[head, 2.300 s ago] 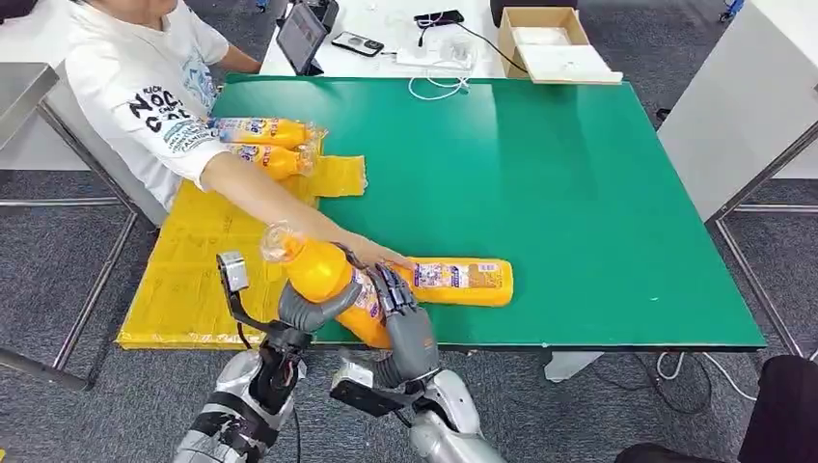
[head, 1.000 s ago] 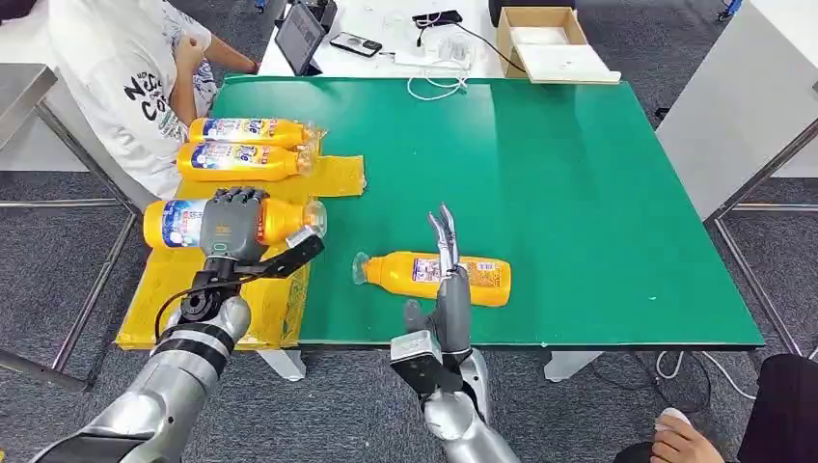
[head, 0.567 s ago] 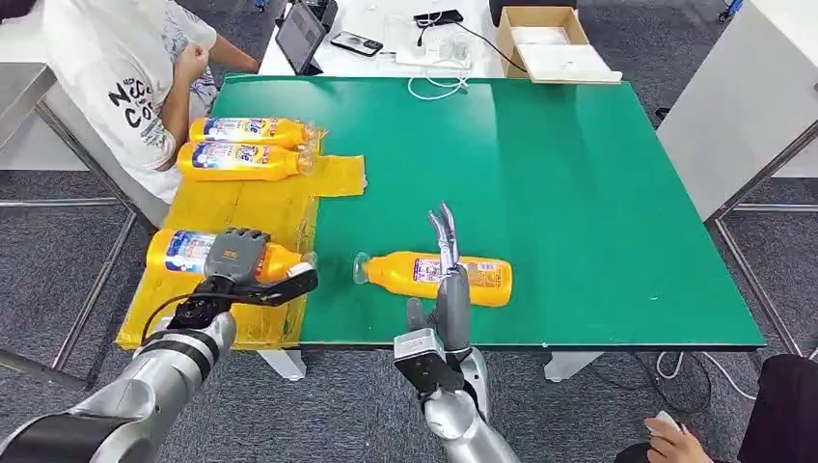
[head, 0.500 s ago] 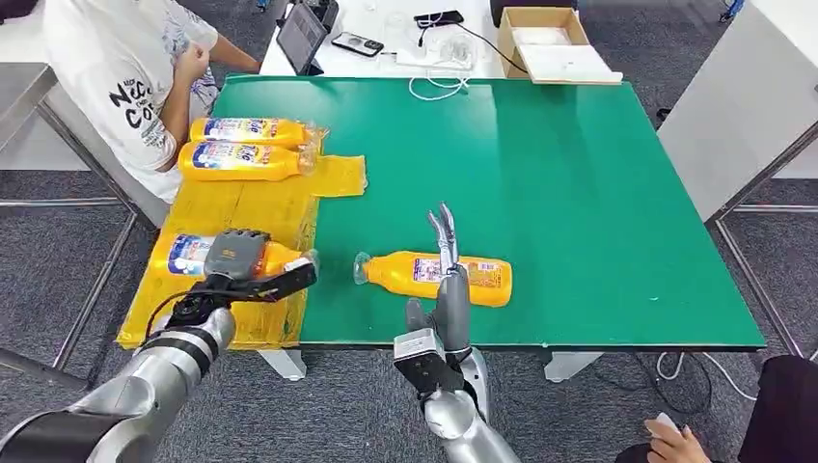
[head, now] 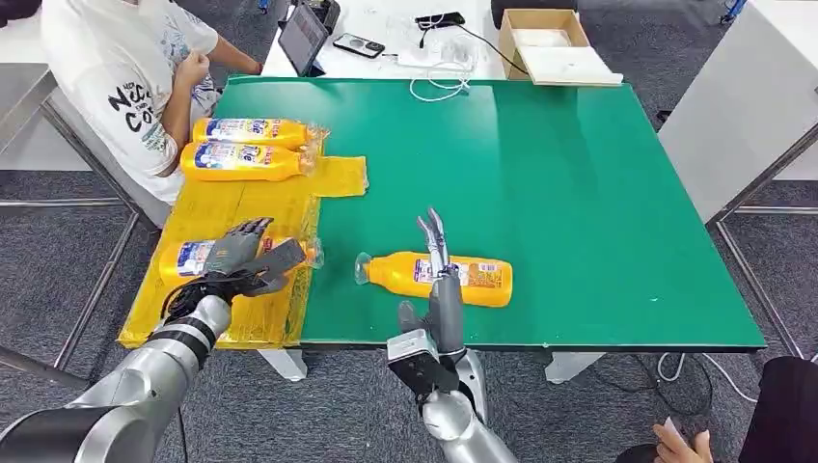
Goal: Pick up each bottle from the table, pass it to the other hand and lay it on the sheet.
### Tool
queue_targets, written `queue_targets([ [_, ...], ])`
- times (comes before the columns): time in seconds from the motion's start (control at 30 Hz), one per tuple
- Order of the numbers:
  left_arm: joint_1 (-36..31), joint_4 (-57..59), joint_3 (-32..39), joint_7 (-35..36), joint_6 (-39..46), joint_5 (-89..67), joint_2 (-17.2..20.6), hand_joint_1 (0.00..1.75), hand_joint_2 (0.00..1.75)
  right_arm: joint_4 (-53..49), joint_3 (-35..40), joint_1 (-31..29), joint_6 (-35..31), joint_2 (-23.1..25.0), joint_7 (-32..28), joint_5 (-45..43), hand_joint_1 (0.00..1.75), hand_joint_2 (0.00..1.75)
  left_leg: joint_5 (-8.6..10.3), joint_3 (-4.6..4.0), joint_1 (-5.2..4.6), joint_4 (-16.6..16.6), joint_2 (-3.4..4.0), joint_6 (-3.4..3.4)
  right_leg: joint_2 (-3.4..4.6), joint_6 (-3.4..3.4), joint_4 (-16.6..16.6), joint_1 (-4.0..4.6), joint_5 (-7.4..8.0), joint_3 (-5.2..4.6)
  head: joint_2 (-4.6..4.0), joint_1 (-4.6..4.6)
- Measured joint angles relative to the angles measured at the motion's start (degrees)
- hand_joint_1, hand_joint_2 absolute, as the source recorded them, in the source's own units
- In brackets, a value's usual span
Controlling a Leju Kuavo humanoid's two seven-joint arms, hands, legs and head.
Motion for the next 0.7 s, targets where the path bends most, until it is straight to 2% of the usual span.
queue_targets([
  [0.4, -0.3, 0.0, 6.4, -5.7, -5.6, 10.5, -2.1, 0.0, 0.0, 2.0, -0.3, -0.3, 1.4, 0.0, 0.4, 0.5, 0.0, 0.0, 0.01, 0.38, 0.0, 0.0, 0.0, 0.0, 0.0, 0.0, 0.0, 0.0, 0.01, 0.39, 0.0, -0.02],
  [0.43, -0.3, -0.1, 7.1, -6.9, -4.4, 11.8, -2.4, 0.0, 1.75, 2.1, -0.3, -0.3, 1.4, 0.0, 0.6, 0.9, 0.0, 0.0, 0.01, 0.38, 0.0, 0.0, 0.01, 0.0, 0.0, 0.0, 0.0, 0.0, 0.01, 0.39, 0.0, 0.02],
  [0.57, 1.8, -2.7, 11.4, -19.3, 10.4, 23.6, -4.6, 0.0, 1.75, 2.8, -0.4, -0.5, 1.4, -0.2, 4.3, 5.9, 0.0, 0.0, 0.01, 0.28, 0.0, 0.0, 0.03, 0.0, 0.01, 0.02, 0.0, 0.0, 0.04, 0.26, 0.0, 0.0],
  [0.6, 2.6, -4.6, 12.1, -21.5, 14.3, 27.2, -5.3, 0.0, 1.75, 3.2, -0.4, -0.8, 1.7, -0.4, 6.1, 8.1, 0.0, 1.75, 0.01, 0.27, 0.0, 0.0, 0.05, 0.0, 0.02, 0.02, 0.0, 0.0, 0.04, 0.25, 0.0, 0.02],
  [0.7, 4.8, -10.6, 12.0, -23.5, 19.6, 34.3, -6.3, 0.0, 1.75, 4.5, -0.4, -1.9, 2.6, -1.1, 8.6, 11.2, 0.0, 1.75, 0.0, 0.23, 0.0, 0.0, 0.04, 0.0, 0.03, 0.02, 0.0, 0.01, 0.02, 0.23, 0.0, 0.0],
])
